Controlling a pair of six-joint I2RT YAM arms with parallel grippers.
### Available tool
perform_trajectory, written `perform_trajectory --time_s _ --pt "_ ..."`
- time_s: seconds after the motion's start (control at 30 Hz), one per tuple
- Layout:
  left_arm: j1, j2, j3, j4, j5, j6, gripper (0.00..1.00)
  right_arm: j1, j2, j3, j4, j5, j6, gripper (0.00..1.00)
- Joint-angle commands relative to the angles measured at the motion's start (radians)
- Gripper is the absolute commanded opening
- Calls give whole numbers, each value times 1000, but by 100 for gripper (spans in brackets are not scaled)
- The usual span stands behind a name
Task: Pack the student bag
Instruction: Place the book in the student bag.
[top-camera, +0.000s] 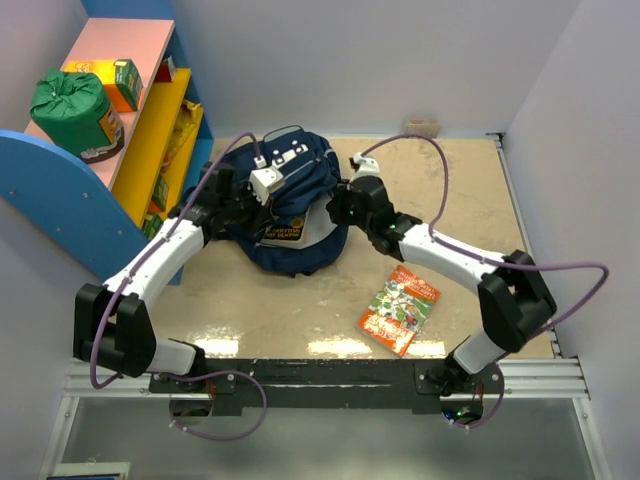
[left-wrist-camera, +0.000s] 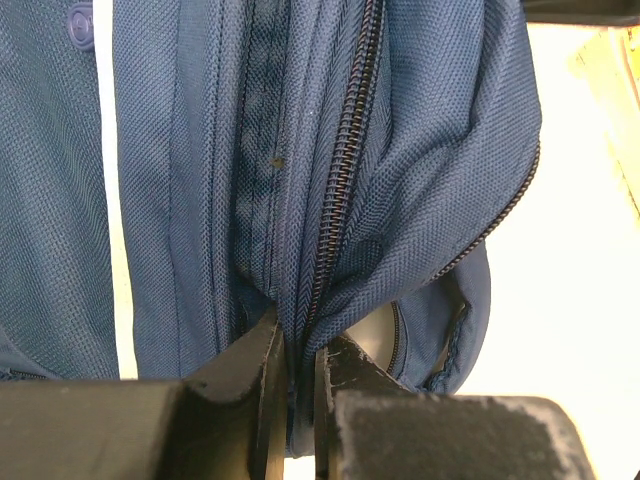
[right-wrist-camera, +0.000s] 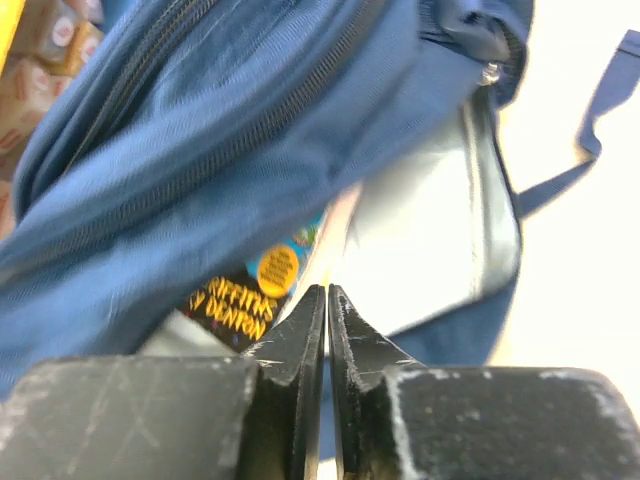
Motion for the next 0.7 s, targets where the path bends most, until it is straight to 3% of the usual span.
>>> perform_trajectory --time_s 0.0,0.1,0.37,0.67 --pt "-13 -20 38 103 101 -12 0 0 -94 -127 84 -33 -3 6" --pt "-13 -24 44 103 102 -20 0 17 -42 -148 153 -129 47 0" --pt "-13 -47 53 91 104 -14 0 114 127 -215 379 -269 127 0" --pt "-13 -50 40 93 107 -9 0 120 274 -128 436 -262 173 0"
